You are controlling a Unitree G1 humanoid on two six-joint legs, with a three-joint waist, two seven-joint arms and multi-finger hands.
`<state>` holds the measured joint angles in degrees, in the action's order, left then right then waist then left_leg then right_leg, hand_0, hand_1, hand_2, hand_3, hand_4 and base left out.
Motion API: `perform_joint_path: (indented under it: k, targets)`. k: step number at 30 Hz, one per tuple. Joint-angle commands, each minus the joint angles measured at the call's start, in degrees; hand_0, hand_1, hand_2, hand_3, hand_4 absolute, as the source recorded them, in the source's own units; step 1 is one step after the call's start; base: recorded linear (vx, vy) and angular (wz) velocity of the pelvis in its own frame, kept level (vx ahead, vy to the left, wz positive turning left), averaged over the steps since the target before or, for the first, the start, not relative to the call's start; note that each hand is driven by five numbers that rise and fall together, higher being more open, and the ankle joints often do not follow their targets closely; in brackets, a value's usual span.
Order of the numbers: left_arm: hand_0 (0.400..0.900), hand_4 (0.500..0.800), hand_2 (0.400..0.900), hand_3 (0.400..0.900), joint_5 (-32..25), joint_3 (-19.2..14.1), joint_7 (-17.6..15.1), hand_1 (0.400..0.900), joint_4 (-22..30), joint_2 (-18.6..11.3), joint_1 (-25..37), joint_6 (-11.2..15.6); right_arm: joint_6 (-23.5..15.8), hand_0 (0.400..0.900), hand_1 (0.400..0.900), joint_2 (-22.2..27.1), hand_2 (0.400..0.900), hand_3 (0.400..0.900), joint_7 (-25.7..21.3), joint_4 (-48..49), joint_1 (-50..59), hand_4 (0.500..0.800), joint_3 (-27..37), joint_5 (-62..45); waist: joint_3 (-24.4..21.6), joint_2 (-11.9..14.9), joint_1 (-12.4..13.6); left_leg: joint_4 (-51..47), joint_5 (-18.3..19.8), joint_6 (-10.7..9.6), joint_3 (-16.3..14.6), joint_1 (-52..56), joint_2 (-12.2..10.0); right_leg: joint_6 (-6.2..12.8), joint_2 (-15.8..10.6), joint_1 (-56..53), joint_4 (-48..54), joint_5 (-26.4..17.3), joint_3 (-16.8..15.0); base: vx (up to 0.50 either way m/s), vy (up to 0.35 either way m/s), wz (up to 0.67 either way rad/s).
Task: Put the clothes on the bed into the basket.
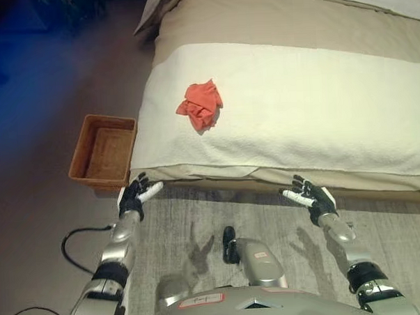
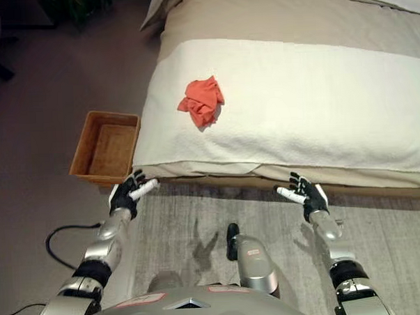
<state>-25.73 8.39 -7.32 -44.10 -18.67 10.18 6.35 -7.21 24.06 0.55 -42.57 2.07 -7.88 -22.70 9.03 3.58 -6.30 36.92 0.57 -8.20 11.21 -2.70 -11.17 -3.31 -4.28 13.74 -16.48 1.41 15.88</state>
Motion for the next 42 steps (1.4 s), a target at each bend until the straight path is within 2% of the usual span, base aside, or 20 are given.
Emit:
perform_joint_path:
  k: [1, 3, 4, 6, 7, 9, 11, 12, 16, 20, 22, 23, 24, 25, 28, 30, 32, 34, 36, 42]
  targets:
    - [0.900, 0.800, 0.900, 0.900, -2.77, 1.75, -1.54, 0.900, 3.19, -3.60, 6.75, 4.52, -4.74, 0.900, 0.900, 1.83, 0.900, 0.900, -2.93, 2.32, 2.64, 0.800, 1.06, -3.43, 4.23, 3.11, 0.98, 2.53, -3.88, 4.36, -7.66, 0.13, 1.57, 4.78, 0.71, -5.12, 10.74, -5.29, -6.67, 0.16, -0.157, -0.35]
    - [0.900, 0.800, 0.900, 0.900, -2.69, 2.36, -2.51, 0.900, 1.57, -3.65, 8.34, 4.64, -4.88, 0.900, 0.900, 1.76, 0.900, 0.900, -3.33, 2.06, 3.80, 0.800, 0.68, -3.56, 5.84, 4.57, 2.91, -0.34, -0.17, 5.61, -9.96, -7.05, 2.87, 5.31, 0.09, -7.76, 11.17, -4.69, -7.57, 0.19, -0.063, -0.50]
    - [0.900, 0.800, 0.900, 0.900, -2.99, 2.31, -2.84, 0.900, 1.30, -3.59, 8.43, 4.73, -5.03, 0.900, 0.900, 1.78, 0.900, 0.900, -3.63, 1.72, 4.04, 0.800, 0.50, -3.54, 6.11, 4.87, 3.21, -4.10, -1.06, 5.38, -10.71, -10.09, 2.57, 5.59, -0.10, -8.62, 11.39, -4.43, -7.98, 0.22, 0.027, -0.51]
    - [0.900, 0.800, 0.900, 0.900, -3.03, 2.61, -3.30, 0.900, 0.92, -3.43, 8.74, 4.98, -5.45, 0.900, 0.900, 1.60, 0.900, 0.900, -4.15, 0.93, 4.19, 0.800, 0.51, -3.70, 6.79, 4.03, 4.34, -11.72, -3.40, 3.98, -11.68, -11.29, 0.05, 6.16, 0.91, -10.15, 11.32, -3.44, -9.11, 0.22, 0.096, -0.48]
    - [0.900, 0.800, 0.900, 0.900, -2.89, 2.49, -3.49, 0.900, 0.37, -3.55, 9.21, 5.14, -5.64, 0.900, 0.900, 1.74, 0.900, 0.900, -4.50, 1.08, 4.51, 0.800, 0.49, -3.65, 7.22, 3.16, 5.16, -18.32, -6.18, 3.23, -11.04, -12.66, -0.83, 6.39, 1.51, -10.80, 11.21, -2.56, -9.57, 0.22, 0.151, -0.49]
    - [0.900, 0.800, 0.900, 0.900, -2.64, 2.15, -3.48, 0.900, 0.35, -3.64, 9.09, 5.19, -5.95, 0.900, 0.900, 1.93, 0.900, 0.900, -5.12, 0.92, 4.69, 0.800, 0.37, -2.96, 7.40, 1.12, 6.78, -28.03, -11.39, 1.97, -7.60, -12.70, -1.39, 6.54, 3.36, -12.31, 10.90, -1.05, -10.86, 0.25, 0.157, -0.47]
    - [0.900, 0.800, 0.900, 0.900, -2.53, 1.53, -3.78, 0.900, 0.02, -3.45, 8.88, 5.46, -6.25, 0.900, 0.900, 2.22, 0.900, 0.900, -5.57, 0.44, 4.80, 0.800, 0.27, -2.24, 7.74, -0.23, 7.68, -35.72, -13.51, 1.40, -4.79, -12.35, -1.69, 6.43, 4.34, -14.09, 10.36, 0.85, -12.30, 0.25, 0.122, -0.35]
    - [0.900, 0.800, 0.900, 0.900, -2.83, 1.30, -3.83, 0.900, -0.18, -3.19, 8.82, 5.58, -6.30, 0.900, 0.900, 2.36, 0.900, 0.900, -5.63, 0.23, 4.79, 0.800, 0.35, -1.93, 7.78, -0.61, 7.67, -37.92, -13.89, 1.00, -4.72, -11.94, -1.81, 6.27, 4.59, -14.91, 9.82, 1.81, -12.96, 0.22, 0.108, -0.29]
    - [0.900, 0.800, 0.900, 0.900, -3.43, 0.82, -4.36, 0.900, -1.88, -2.92, 9.09, 6.17, -6.50, 0.900, 0.900, 2.22, 0.900, 0.900, -5.97, -0.65, 5.71, 0.800, -0.14, -2.16, 7.57, -1.56, 8.39, -40.26, -14.51, 0.10, -8.02, -12.76, -2.12, 6.43, 4.88, -17.76, 9.82, 4.09, -15.01, 0.18, 0.109, -0.35]
    - [0.900, 0.800, 0.900, 0.900, -0.98, 0.98, -6.37, 0.900, -1.99, -4.10, 9.68, 6.93, -6.52, 0.900, 0.900, 2.24, 0.900, 0.900, -5.91, -0.38, 7.89, 0.800, -1.51, -1.49, 6.92, -2.06, 9.30, -36.40, -14.33, 0.30, -8.42, -13.04, -1.80, 7.49, 3.53, -20.62, 10.25, 5.98, -17.85, 0.18, 0.183, -0.51]
    - [0.900, 0.800, 0.900, 0.900, 2.51, 1.35, -9.43, 0.900, -2.52, -5.19, 10.33, 7.22, -6.42, 0.900, 0.900, 2.05, 0.900, 0.900, -6.27, -0.27, 9.54, 0.800, -2.43, -1.58, 6.05, -2.11, 9.23, -33.31, -12.66, 0.95, -10.28, -14.51, -1.88, 8.93, 0.94, -21.38, 10.56, 7.20, -19.01, 0.12, 0.297, -0.77]
    - [0.900, 0.800, 0.900, 0.900, 4.67, 1.71, -11.19, 0.900, -2.38, -5.42, 11.14, 6.88, -6.57, 0.900, 0.900, 1.78, 0.900, 0.900, -7.21, -0.07, 9.85, 0.800, -2.67, -1.10, 5.71, -2.31, 9.71, -34.19, -14.14, 1.17, -10.50, -14.45, -1.68, 9.70, -0.86, -22.18, 10.77, 7.30, -19.03, 0.08, 0.306, -0.86]
    - [0.900, 0.800, 0.900, 0.900, 5.54, 2.63, -11.91, 0.900, -2.59, -5.59, 12.24, 6.76, -6.67, 0.900, 0.900, 1.59, 0.900, 0.900, -7.77, -0.01, 10.76, 0.800, -3.02, -0.77, 5.58, -2.22, 9.77, -34.40, -13.31, 1.49, -11.36, -14.12, -1.49, 10.38, -2.06, -21.59, 10.61, 7.23, -19.34, 0.12, 0.314, -0.76]
    - [0.900, 0.800, 0.900, 0.900, 8.61, 3.55, -14.40, 0.900, -3.53, -5.91, 14.03, 6.35, -6.89, 0.900, 0.900, 1.08, 0.900, 0.900, -8.24, -0.15, 11.94, 0.800, -3.39, -1.06, 5.02, -1.79, 10.14, -33.18, -12.00, 2.13, -12.42, -14.24, -0.59, 11.68, -4.19, -21.39, 9.92, 6.76, -19.20, 0.07, 0.260, -0.64]
    - [0.900, 0.800, 0.900, 0.900, 13.66, 5.57, -17.72, 0.900, -2.60, -8.10, 18.20, 5.84, -6.95, 0.900, 0.900, 0.79, 0.900, 0.900, -8.87, 0.01, 15.47, 0.800, -5.29, -0.75, 6.31, -1.61, 10.50, -28.07, -8.18, 4.31, -14.91, -15.68, 1.37, 14.13, -8.85, -15.25, 1.64, 1.58, -19.23, 0.08, 0.271, -0.56]
    - [0.900, 0.800, 0.900, 0.900, 17.92, 6.67, -20.79, 0.900, -3.33, -8.76, 20.77, 4.70, -6.91, 0.900, 0.900, 0.19, 0.900, 0.900, -9.04, -0.34, 17.09, 0.800, -6.83, -0.22, 8.01, -1.73, 9.75, -27.05, -7.56, 5.45, -15.52, -15.77, 1.94, 13.94, -9.68, -11.81, -2.60, -1.67, -19.26, 0.01, 0.215, -0.32]
    - [0.900, 0.800, 0.900, 0.900, 20.91, 6.85, -25.43, 0.900, -5.90, -9.89, 24.46, 4.45, -7.65, 0.900, 0.900, -0.38, 0.900, 0.900, -9.96, 0.01, 18.52, 0.800, -7.91, -0.11, 9.28, -0.85, 8.99, -27.19, -6.38, 5.02, -17.04, -15.84, 2.06, 14.33, -11.58, -9.00, 1.49, -4.02, -15.77, -0.10, 0.065, -0.34]
    - [0.900, 0.800, 0.900, 0.900, 20.73, 6.03, -28.37, 0.900, -7.12, -10.72, 28.06, 4.51, -7.96, 0.900, 0.900, -0.45, 0.900, 0.900, -10.69, -0.68, 20.28, 0.800, -9.02, 0.33, 10.48, 0.04, 7.72, -27.59, -5.07, 4.34, -18.31, -15.69, 2.07, 14.49, -11.72, -5.25, 9.59, -6.04, -12.41, -0.08, -0.034, -0.18]
    - [0.900, 0.800, 0.900, 0.900, 20.12, 4.68, -30.46, 0.900, -6.38, -12.12, 29.98, 4.52, -8.01, 0.900, 0.900, -0.24, 0.900, 0.900, -10.98, -0.40, 20.69, 0.800, -9.70, 0.58, 12.06, 0.56, 6.95, -25.84, -5.41, 4.06, -18.36, -17.77, 0.85, 15.08, -11.86, -3.34, 9.95, -7.57, -11.78, -0.02, -0.018, -0.03]
    - [0.900, 0.800, 0.900, 0.900, 16.40, 5.28, -28.57, 0.900, -10.79, -13.74, 37.12, 4.84, -8.18, 0.900, 0.900, 0.54, 0.900, 0.900, -10.77, 0.35, 19.56, 0.800, -8.60, -0.05, 12.05, 1.79, 5.32, -26.75, -5.88, 2.93, -17.90, -19.31, -0.06, 15.15, -11.40, -2.54, 12.46, -8.49, -9.51, 0.02, -0.011, -0.07]
